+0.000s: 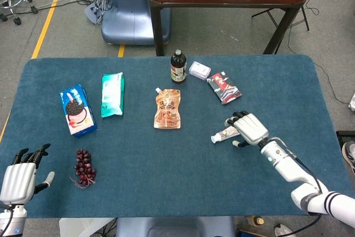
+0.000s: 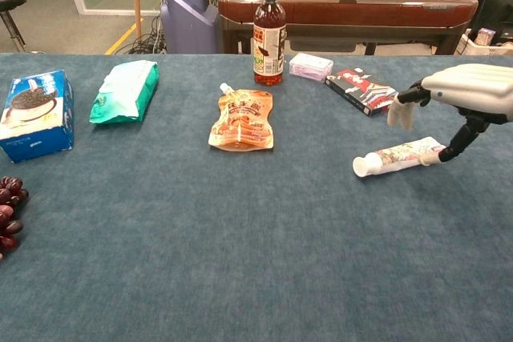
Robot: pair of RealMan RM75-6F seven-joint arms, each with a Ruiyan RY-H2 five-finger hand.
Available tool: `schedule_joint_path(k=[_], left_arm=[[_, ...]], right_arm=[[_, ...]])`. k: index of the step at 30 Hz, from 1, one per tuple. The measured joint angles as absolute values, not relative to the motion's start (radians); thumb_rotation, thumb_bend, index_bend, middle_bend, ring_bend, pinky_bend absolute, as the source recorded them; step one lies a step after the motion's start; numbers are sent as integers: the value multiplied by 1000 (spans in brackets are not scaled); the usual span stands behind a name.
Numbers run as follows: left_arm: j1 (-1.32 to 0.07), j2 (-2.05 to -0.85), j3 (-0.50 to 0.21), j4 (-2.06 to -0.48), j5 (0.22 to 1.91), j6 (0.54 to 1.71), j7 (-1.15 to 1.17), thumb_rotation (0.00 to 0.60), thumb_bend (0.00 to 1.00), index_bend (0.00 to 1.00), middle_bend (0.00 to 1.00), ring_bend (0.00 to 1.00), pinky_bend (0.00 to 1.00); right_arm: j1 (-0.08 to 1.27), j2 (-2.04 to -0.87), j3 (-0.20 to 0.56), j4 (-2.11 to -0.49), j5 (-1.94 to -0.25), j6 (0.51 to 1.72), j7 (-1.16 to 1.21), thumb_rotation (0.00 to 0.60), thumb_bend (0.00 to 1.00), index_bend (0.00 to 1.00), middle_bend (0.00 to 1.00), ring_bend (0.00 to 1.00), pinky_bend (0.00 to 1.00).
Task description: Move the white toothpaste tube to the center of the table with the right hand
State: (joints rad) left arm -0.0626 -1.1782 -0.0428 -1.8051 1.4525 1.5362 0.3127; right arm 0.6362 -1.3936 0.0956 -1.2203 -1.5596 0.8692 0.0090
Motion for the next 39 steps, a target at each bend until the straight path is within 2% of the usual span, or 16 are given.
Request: schedule_joint_path(k=[16, 28, 39], left_arm=[[-55, -1179, -43, -1803, 1442, 1535, 310, 600, 246, 165, 328, 317, 125], [-55, -1184, -45, -1792, 1437, 1530, 299, 600, 246, 165, 328, 317, 115], [-55, -1189, -46, -1782, 1435, 1526, 291, 600, 246, 165, 328, 317, 113]], right_arm=[[715, -1522, 51, -1039, -1574, 836, 70, 600, 288, 363, 404, 222, 237], [728, -1554, 22, -971, -1560, 817, 100, 600, 363, 395, 425, 240, 237], [732, -1563, 6, -949, -1550, 811, 109, 600, 375, 426, 446, 265, 237]])
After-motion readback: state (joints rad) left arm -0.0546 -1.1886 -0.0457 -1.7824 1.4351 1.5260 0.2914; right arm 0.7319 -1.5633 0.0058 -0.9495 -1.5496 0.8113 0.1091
